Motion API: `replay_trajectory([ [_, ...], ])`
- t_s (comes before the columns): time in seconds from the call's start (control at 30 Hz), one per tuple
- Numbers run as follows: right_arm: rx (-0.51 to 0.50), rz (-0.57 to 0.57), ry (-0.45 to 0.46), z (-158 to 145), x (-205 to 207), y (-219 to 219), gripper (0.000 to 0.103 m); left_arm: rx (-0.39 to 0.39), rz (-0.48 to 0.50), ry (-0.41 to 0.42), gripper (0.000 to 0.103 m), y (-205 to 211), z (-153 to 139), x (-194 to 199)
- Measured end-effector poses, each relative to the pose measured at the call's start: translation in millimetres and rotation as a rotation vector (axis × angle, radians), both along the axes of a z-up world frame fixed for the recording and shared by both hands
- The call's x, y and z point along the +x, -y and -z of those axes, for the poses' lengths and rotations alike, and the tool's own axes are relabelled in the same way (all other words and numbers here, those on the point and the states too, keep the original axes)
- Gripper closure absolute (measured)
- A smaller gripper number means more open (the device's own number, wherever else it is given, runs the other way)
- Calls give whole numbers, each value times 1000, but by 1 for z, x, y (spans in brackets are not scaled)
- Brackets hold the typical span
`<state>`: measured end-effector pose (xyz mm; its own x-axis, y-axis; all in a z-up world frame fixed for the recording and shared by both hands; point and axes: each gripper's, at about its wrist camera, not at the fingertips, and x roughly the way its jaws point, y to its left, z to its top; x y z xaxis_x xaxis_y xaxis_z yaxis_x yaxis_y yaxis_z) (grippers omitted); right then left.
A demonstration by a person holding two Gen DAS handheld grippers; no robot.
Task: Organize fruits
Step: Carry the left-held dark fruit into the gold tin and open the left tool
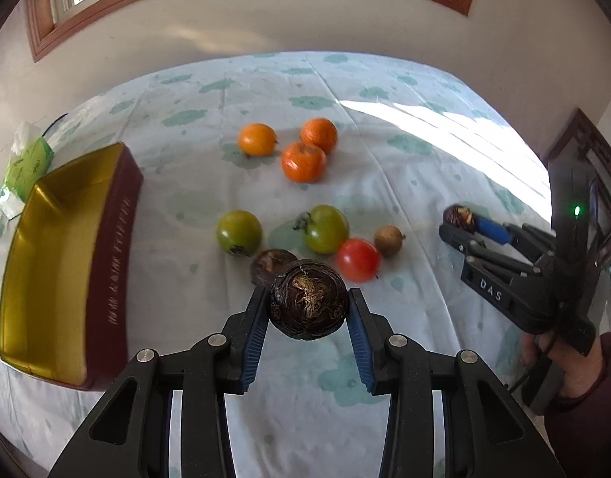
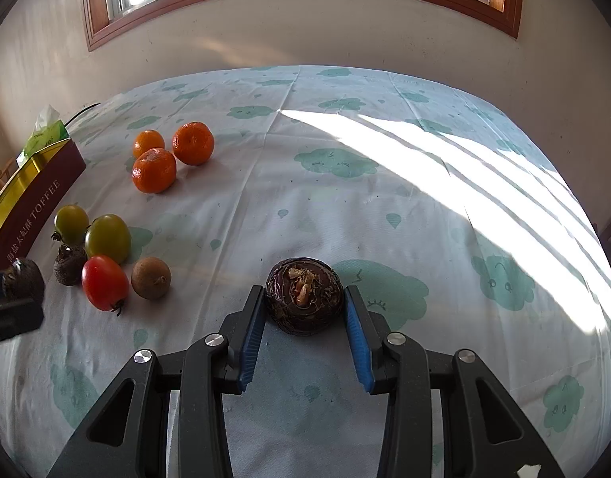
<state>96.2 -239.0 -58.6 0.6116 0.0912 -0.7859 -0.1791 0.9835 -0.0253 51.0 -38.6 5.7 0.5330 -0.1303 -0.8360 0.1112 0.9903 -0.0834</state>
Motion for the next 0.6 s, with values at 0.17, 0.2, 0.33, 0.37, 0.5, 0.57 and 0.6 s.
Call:
replay_trajectory([
  [0.17, 0, 0, 0, 0, 0, 0, 66, 47, -150, 78, 63, -75, -31, 7],
  [0.2, 0, 0, 0, 0, 0, 0, 66, 65, -193, 84, 63, -92, -32, 9],
  [0.33, 0, 0, 0, 1, 0, 0, 66, 99, -328, 52, 63, -160, -21, 12],
  [0.37, 1, 0, -1, 1, 0, 0, 66, 107, -349, 41, 63, -174, -16, 11],
  [0.5, -1, 0, 0, 1, 0, 0, 66, 118, -395, -8, 63, -210, 5, 8],
  [0.57, -2, 0, 0, 1, 0, -1, 66, 129, -408, -29, 63, -218, 15, 7],
  [0.6, -2, 0, 0, 1, 0, -1, 66, 126, -403, -39, 63, -220, 19, 7],
])
